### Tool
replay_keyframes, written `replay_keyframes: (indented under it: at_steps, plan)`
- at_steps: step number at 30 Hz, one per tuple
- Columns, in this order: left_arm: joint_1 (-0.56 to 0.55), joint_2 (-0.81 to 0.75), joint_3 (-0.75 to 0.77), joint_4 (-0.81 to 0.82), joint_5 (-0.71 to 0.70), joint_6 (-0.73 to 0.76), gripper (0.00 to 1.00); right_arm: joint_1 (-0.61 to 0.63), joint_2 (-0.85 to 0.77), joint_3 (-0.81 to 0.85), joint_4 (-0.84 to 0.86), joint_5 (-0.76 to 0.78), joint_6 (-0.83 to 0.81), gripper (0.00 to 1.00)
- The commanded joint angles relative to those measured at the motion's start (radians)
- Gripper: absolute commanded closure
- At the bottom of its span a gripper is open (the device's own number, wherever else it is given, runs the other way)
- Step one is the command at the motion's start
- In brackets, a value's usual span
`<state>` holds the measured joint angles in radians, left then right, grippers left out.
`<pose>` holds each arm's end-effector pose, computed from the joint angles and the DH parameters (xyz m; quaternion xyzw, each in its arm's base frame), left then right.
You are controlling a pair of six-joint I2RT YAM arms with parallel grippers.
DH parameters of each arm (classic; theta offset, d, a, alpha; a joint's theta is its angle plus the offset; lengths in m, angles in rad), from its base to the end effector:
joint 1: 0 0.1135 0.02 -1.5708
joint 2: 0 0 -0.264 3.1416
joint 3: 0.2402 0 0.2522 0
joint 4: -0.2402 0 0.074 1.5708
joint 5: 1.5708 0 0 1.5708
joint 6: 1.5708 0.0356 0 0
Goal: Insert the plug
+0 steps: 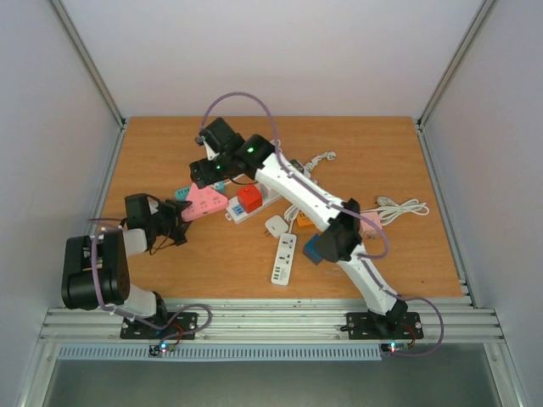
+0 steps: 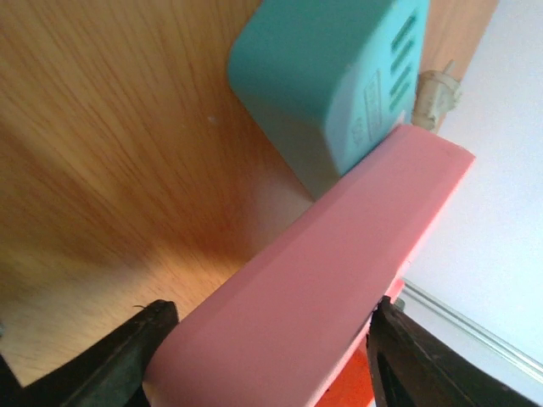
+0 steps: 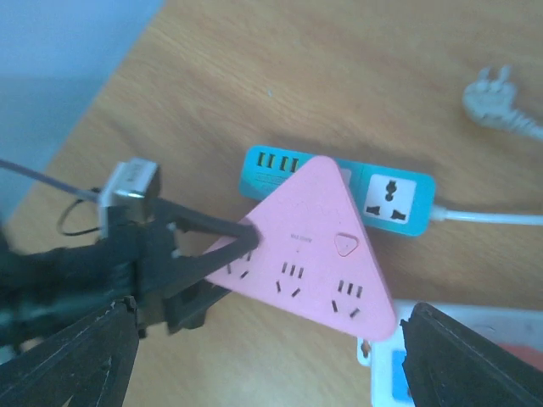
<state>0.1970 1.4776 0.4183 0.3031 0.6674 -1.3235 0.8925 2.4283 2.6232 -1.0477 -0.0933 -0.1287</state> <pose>0.2415 0.0257 0.1222 -0.5038 0.7181 -0.4541 0.1559 0.3239 0.4072 0.3101 -0.4713 0.8079 0.1713 0.3094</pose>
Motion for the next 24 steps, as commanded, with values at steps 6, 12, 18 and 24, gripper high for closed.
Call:
replay_keyframes:
  at_steps: [6,12,18,24]
  plan:
    - [0.009,-0.121,0.077,-0.375,-0.075,0.104,0.29,0.002,-0.413,-0.460,0.148,0.043,-0.015,0.13]
    - [0.010,-0.302,0.162,-0.651,-0.184,0.243,0.26,0.003,-0.651,-0.802,0.305,0.042,0.028,0.13]
    - [0.007,-0.343,0.299,-0.786,-0.233,0.480,0.30,0.002,-0.853,-1.079,0.431,0.049,0.063,0.13]
    - [-0.035,-0.154,0.481,-0.850,-0.204,0.678,0.37,0.002,-1.000,-1.280,0.487,0.063,0.086,0.14]
